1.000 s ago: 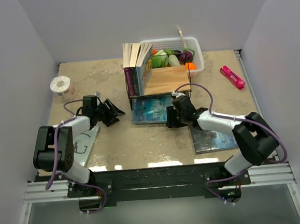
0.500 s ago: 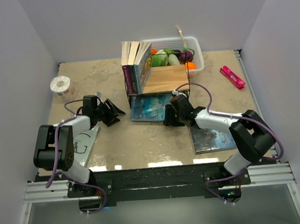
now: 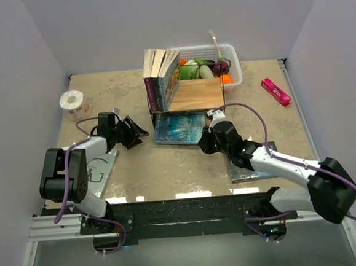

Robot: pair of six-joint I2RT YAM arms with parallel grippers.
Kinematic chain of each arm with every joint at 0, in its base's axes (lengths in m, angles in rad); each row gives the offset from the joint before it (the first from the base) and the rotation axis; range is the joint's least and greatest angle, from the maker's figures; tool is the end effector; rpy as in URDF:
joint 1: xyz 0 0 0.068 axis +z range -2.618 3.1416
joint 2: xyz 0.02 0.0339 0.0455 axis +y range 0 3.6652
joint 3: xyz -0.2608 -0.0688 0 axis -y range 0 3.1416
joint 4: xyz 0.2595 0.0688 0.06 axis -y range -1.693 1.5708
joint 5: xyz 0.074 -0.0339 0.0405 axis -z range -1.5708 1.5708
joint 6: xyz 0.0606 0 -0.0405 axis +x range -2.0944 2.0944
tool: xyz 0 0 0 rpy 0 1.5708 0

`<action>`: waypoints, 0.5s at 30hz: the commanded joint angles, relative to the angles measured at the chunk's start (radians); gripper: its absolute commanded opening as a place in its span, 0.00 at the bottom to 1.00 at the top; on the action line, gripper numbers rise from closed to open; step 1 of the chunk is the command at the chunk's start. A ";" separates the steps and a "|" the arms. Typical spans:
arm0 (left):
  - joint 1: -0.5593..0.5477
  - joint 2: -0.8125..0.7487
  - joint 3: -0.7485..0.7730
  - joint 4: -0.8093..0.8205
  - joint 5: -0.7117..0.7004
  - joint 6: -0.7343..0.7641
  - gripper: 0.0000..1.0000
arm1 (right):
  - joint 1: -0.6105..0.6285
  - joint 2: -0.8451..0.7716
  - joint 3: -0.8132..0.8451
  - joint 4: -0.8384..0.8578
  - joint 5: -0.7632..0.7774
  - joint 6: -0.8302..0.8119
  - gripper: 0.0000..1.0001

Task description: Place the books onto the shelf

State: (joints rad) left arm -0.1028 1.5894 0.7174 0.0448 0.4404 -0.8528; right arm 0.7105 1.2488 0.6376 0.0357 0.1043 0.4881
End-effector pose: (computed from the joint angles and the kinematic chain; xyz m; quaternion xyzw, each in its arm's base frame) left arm 0.3206 -0.0590 0.1194 -0.2592 0.8751 -0.3437 0.2212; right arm 0.2293 0.1890 0.1880 -0.0726 0.8749 0.2311 0.4195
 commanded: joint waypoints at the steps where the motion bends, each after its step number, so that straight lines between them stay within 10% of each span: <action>1: 0.014 0.000 0.017 0.033 0.003 0.006 0.59 | 0.072 -0.077 -0.065 0.139 0.057 -0.157 0.01; 15: 0.014 -0.020 -0.038 0.049 -0.014 -0.003 0.59 | 0.205 0.265 0.031 0.319 0.251 -0.300 0.00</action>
State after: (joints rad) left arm -0.0982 1.5894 0.6991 0.0593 0.4313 -0.8532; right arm 0.9115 1.4326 0.5800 0.2523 0.2539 0.2165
